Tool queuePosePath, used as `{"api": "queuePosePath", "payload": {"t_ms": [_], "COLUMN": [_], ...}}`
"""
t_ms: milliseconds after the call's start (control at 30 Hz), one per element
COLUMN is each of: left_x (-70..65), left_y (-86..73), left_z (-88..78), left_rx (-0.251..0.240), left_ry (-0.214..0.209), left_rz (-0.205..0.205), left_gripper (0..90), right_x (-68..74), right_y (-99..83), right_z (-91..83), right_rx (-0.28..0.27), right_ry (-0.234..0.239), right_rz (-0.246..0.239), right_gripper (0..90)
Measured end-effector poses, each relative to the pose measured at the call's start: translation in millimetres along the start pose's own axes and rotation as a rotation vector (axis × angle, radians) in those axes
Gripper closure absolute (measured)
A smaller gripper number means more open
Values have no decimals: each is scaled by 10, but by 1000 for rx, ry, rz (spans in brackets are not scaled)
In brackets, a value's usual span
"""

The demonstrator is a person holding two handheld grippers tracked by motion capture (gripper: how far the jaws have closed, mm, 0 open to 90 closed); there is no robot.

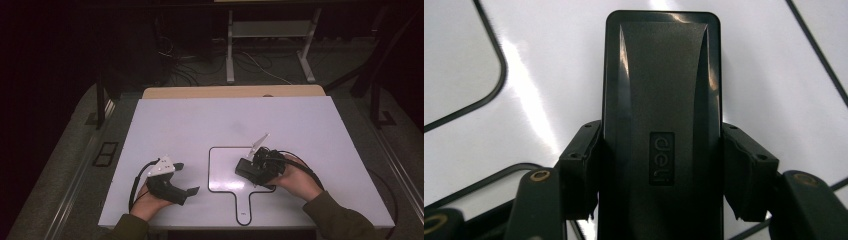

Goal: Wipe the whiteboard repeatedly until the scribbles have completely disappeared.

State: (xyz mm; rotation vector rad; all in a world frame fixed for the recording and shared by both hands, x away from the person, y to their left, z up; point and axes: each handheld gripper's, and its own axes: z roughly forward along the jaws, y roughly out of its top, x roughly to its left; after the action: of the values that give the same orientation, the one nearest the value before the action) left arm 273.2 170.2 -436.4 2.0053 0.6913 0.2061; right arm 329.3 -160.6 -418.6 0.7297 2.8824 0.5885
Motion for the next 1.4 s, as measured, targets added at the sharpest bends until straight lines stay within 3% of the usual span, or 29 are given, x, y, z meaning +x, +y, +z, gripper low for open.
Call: {"api": "queuePosePath", "payload": {"t_ms": [100, 367, 467, 667, 733, 867, 1133, 1200, 1300, 1400], "left_x": [2, 2, 4, 7, 4, 3, -1, -2, -4, 0], "left_y": [0, 0, 2, -1, -1, 0, -1, 0, 0, -2], "left_z": [-1, -1, -3, -2, -1, -4, 2, 0, -2, -1], "left_rx": [0, -1, 1, 1, 0, -3, 2, 1, 0, 1], "left_ry": [0, -1, 0, -1, -1, 0, -1, 0, 1, 1], "left_rz": [1, 2, 2, 1, 1, 0, 2, 1, 0, 0], "left_gripper": [0, 0, 0, 0, 0, 0, 0, 0, 0, 0], "right_x": [-13, -189, -214, -234, -223, -165, 106, 151, 114, 34], "right_y": [-2, -95, -113, -142, -146, -120, -59, -48, -61, -106], "right_z": [-3, -40, -46, -83, -97, -94, -76, -74, -82, -104], "right_rx": [0, 1, -13, -26, -28, -9, -3, -3, 0, 5], "right_ry": [11, -37, -9, 2, 14, -1, 9, 5, -9, -30], "right_rz": [4, 62, 80, 73, 90, 70, -19, -17, -18, 17], "right_gripper": [387, 386, 382, 383, 386, 388, 390, 390, 390, 391]}}
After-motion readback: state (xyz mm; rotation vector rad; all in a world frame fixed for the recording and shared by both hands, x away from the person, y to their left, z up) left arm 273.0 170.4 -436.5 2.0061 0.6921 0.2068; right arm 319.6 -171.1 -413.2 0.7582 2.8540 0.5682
